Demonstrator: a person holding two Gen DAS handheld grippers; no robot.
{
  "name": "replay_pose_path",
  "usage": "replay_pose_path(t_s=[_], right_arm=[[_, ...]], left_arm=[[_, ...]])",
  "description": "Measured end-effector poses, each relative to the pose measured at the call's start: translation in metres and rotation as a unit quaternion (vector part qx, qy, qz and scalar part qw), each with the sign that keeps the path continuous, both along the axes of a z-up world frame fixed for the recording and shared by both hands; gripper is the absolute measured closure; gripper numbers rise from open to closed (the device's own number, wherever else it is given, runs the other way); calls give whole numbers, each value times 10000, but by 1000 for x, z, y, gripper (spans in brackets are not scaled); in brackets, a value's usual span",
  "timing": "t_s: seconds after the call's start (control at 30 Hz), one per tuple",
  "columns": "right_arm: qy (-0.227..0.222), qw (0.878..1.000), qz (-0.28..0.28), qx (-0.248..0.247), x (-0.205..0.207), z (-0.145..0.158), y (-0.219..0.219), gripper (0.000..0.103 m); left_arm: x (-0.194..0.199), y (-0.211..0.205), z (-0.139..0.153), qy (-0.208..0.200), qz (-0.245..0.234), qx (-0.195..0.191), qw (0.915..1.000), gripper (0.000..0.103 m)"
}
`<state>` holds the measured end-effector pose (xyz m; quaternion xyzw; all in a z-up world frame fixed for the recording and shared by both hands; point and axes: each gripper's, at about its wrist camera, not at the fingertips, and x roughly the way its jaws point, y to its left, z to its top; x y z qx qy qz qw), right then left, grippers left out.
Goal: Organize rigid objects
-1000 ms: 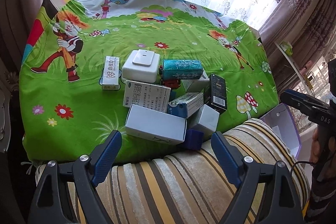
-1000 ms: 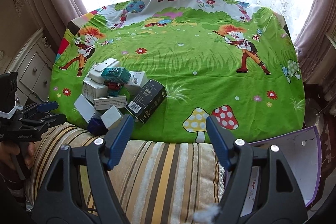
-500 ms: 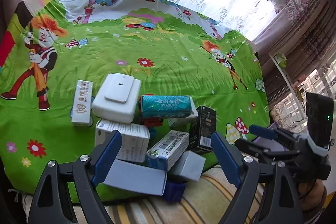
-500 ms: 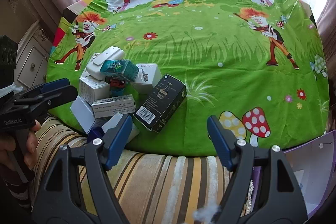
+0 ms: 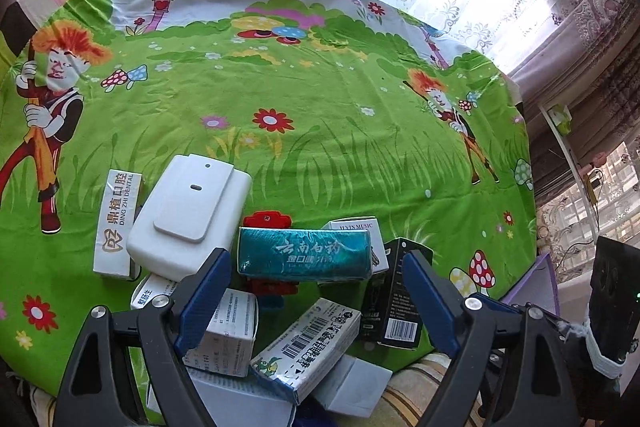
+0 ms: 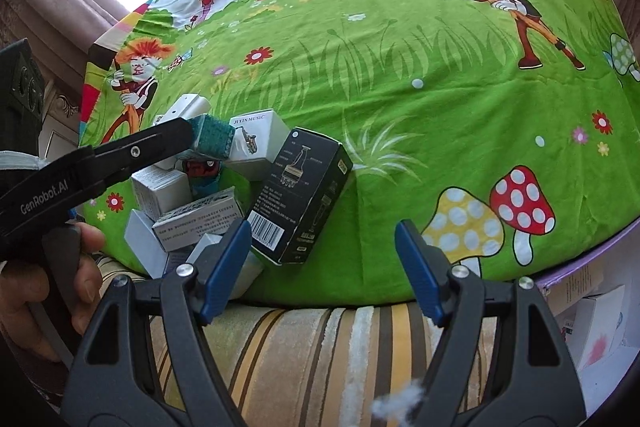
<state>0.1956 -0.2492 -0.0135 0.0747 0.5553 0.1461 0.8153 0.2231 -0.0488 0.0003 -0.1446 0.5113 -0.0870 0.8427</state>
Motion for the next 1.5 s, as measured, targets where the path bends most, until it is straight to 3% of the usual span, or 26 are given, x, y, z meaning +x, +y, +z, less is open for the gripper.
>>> replay_pose_path(t_s=[0.2,0.3,0.53,0.73,1.1,1.33,1.4,1.5], right_arm=[[55,10000,-11,34,1,-4,3,26],[75,10000,-10,41,2,-5,5,26],[184,9997,-123,72,8,-10,10,26],[375,9987,-323,136,16,-17,15,25],[374,9979,-342,-414,28,-25,37,25],[350,9964,-271,-719,30,-30,47,26],[359,9962,-240,-756,30,-33,48,29],[417,9956,-255,-798,30,-38,46,47]], left_arm=[[6,-6,-8,189,54,122,9997,16],[10,-6,-13,291,62,181,9994,29],[7,-7,-12,208,44,198,9996,30],[-9,5,2,-86,246,23,9997,30],[-51,25,26,-680,767,-3,9947,30],[-69,20,27,-766,835,-112,9935,30],[-72,17,24,-743,827,-123,9937,30],[-74,13,24,-765,783,-115,9939,30]])
